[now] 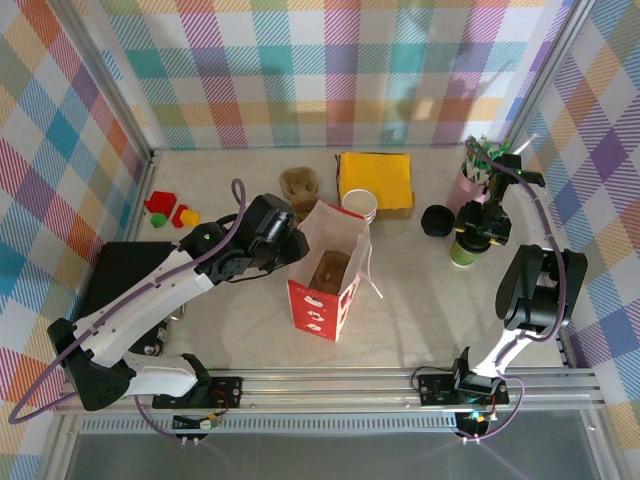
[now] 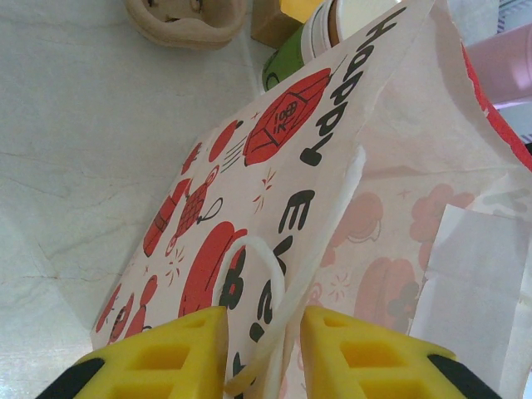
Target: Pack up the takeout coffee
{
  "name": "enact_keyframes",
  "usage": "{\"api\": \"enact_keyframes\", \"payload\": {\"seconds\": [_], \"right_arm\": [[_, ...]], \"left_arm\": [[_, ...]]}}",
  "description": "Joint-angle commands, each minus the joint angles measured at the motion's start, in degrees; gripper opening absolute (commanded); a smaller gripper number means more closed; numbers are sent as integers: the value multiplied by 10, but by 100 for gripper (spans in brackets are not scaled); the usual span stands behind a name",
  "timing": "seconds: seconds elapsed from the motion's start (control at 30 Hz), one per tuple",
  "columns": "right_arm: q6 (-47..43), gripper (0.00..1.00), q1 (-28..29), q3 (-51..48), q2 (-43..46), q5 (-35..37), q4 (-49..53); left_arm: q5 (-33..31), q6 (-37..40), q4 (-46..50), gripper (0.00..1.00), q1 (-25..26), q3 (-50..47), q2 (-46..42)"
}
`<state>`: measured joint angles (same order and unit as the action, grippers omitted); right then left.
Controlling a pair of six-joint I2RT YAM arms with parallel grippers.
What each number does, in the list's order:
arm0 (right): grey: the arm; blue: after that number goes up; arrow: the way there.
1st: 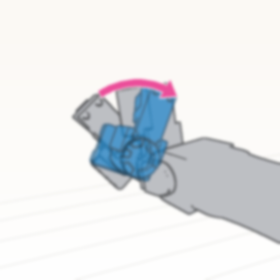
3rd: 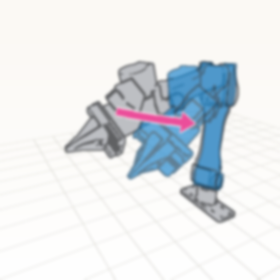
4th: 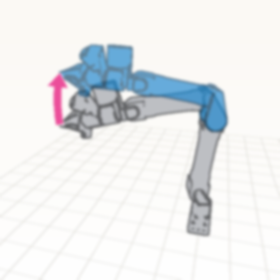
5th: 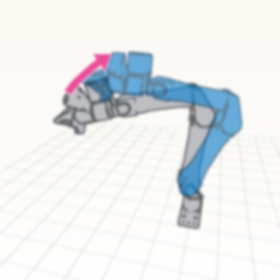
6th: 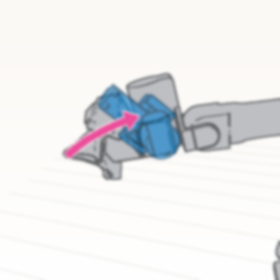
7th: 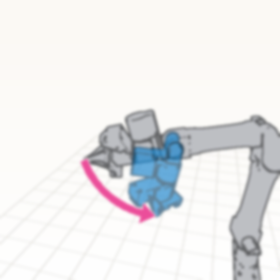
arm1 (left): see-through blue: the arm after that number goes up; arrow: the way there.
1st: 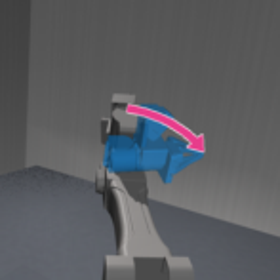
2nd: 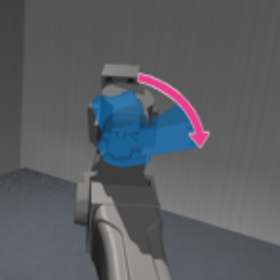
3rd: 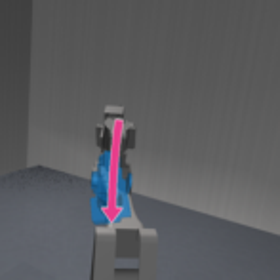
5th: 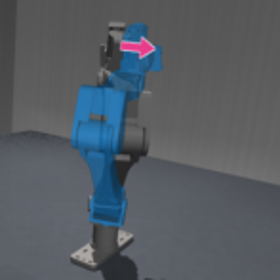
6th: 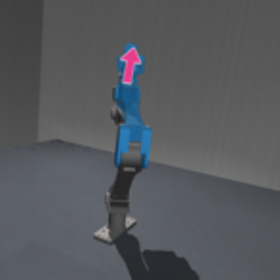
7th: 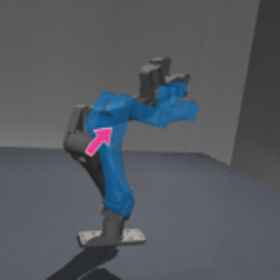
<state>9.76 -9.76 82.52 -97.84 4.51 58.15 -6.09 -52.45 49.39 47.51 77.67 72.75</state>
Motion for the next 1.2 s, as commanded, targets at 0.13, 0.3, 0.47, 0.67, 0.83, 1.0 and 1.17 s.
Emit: {"api": "enact_keyframes", "payload": {"seconds": [0.13,0.3,0.47,0.67,0.83,1.0,1.17], "right_arm": [[-11,73,10,-2,-13,-41,25],[-11,70,26,1,-13,-38,32],[-11,75,41,12,-11,-30,48],[-11,78,53,29,-20,-34,69],[-9,80,64,34,-22,-31,72],[-4,81,72,29,-32,-29,67],[1,81,96,23,-45,-4,75]], "left_arm": [[-1,12,1,29,-1,-1,-4],[2,12,-1,29,-2,-5,-4],[0,13,-2,30,-2,-9,-8],[0,12,-6,29,-3,-15,-10],[1,15,-6,30,-4,-18,-10],[0,17,-5,30,-6,-19,-10],[0,17,-7,30,-7,-26,-9]]}}
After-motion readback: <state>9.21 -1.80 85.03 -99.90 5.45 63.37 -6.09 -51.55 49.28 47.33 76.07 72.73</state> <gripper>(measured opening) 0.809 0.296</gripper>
